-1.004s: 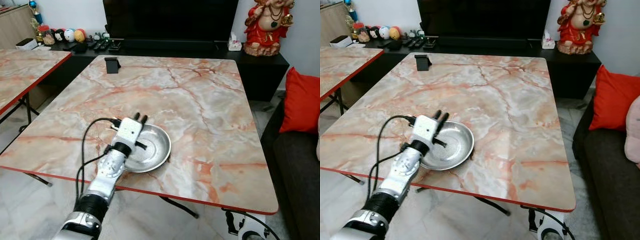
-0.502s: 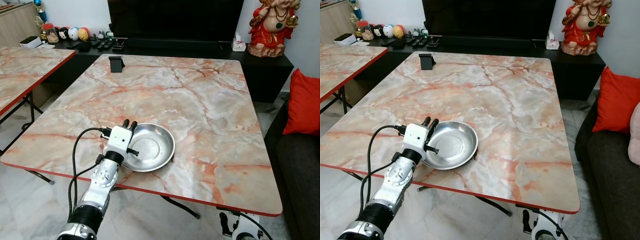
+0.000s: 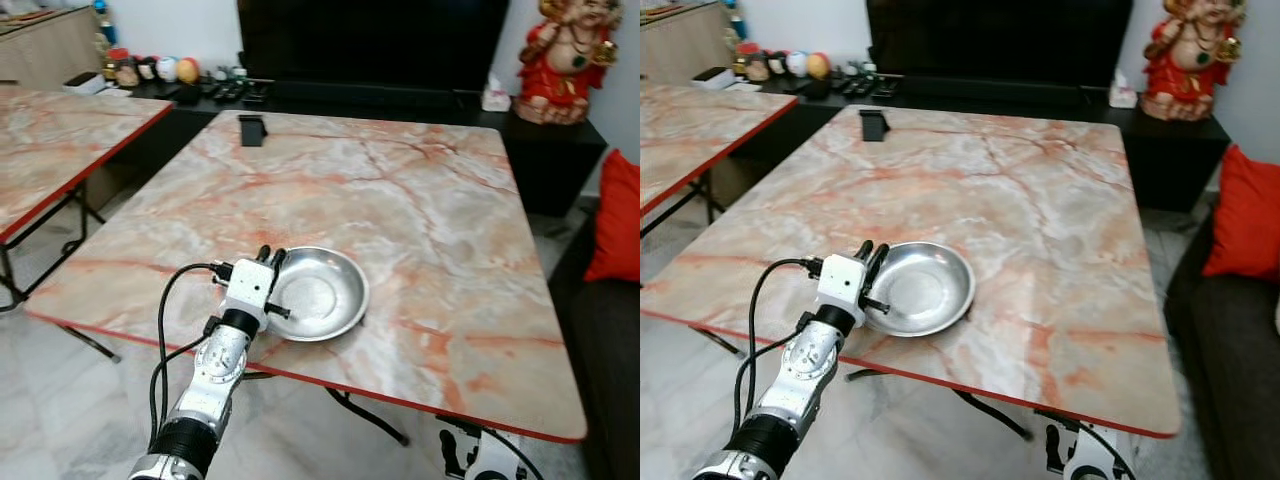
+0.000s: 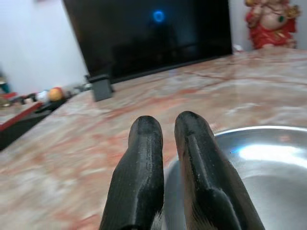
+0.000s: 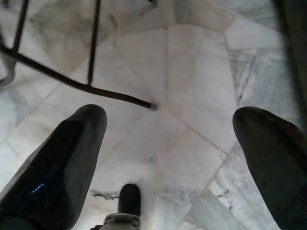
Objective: Setting the table
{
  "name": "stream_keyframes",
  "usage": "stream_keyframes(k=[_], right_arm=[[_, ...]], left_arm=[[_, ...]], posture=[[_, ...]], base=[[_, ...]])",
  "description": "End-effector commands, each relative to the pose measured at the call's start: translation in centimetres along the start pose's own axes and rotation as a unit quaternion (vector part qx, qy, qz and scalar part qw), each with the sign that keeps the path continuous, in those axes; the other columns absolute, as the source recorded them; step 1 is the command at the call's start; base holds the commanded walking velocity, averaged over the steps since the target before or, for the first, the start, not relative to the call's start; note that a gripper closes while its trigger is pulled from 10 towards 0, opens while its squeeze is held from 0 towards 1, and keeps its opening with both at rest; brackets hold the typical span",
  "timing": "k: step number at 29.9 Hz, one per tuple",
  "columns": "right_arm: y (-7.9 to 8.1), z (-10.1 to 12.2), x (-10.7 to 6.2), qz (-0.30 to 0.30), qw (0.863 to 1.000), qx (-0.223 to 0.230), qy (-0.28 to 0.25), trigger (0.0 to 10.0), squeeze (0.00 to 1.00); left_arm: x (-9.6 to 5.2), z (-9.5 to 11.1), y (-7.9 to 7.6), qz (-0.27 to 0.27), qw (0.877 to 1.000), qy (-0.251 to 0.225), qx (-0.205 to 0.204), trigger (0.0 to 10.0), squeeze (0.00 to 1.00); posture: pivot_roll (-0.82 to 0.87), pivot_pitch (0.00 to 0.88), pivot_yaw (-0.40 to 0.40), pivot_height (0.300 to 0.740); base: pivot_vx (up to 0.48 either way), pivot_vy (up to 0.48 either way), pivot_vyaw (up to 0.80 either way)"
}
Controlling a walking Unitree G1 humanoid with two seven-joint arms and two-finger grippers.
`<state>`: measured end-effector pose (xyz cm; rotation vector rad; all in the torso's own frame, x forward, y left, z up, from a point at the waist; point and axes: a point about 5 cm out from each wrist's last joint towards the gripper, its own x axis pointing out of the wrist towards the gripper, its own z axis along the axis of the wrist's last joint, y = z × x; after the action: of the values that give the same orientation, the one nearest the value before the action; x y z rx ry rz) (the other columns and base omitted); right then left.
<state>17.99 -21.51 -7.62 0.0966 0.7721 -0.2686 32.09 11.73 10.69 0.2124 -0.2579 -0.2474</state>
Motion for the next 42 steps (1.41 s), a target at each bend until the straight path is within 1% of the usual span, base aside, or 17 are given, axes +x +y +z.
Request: stream_keyframes(k=[1,5,11,33,42], right_arm=[[0.4,-0.2,-0.1,0.005,1.000,0.002,0.002,10.0,0.00],[0.5,-0.3,-0.1,0.007,1.000,0.007,0.004,10.0,0.00],[0.6,-0.2,0.0,0.004,1.000,0.012,0.006,10.0,0.00],[1.0,0.1,0.1,0.014,1.000,0.011,0.004,10.0,0.00],[1.1,0.2,0.2,0.015,1.000,0.014,0.004,10.0,0.00]], left_arm=[[0.1,0.3,0.2,-0.004,1.000,-0.005,0.000,10.0,0.00],[0.2,0.4,0.4,-0.001,1.000,-0.007,-0.001,10.0,0.00],[0.4,0.5,0.5,-0.002,1.000,-0.008,0.000,10.0,0.00],[0.7,1.2,0.9,0.000,1.000,-0.016,0.001,10.0,0.00],[0.9,1.5,0.7,-0.002,1.000,-0.019,0.000,10.0,0.00]], posture=[[-0.09,0.000,-0.012,0.740],[-0.09,0.000,-0.011,0.740],[-0.09,0.000,-0.009,0.740],[-0.08,0.000,-0.008,0.740],[-0.07,0.000,-0.009,0.740]], base=[[0.000,0.364,0.00],[0.000,0.368,0.00],[0.000,0.369,-0.71],[0.000,0.374,0.00],[0.000,0.377,0.00]])
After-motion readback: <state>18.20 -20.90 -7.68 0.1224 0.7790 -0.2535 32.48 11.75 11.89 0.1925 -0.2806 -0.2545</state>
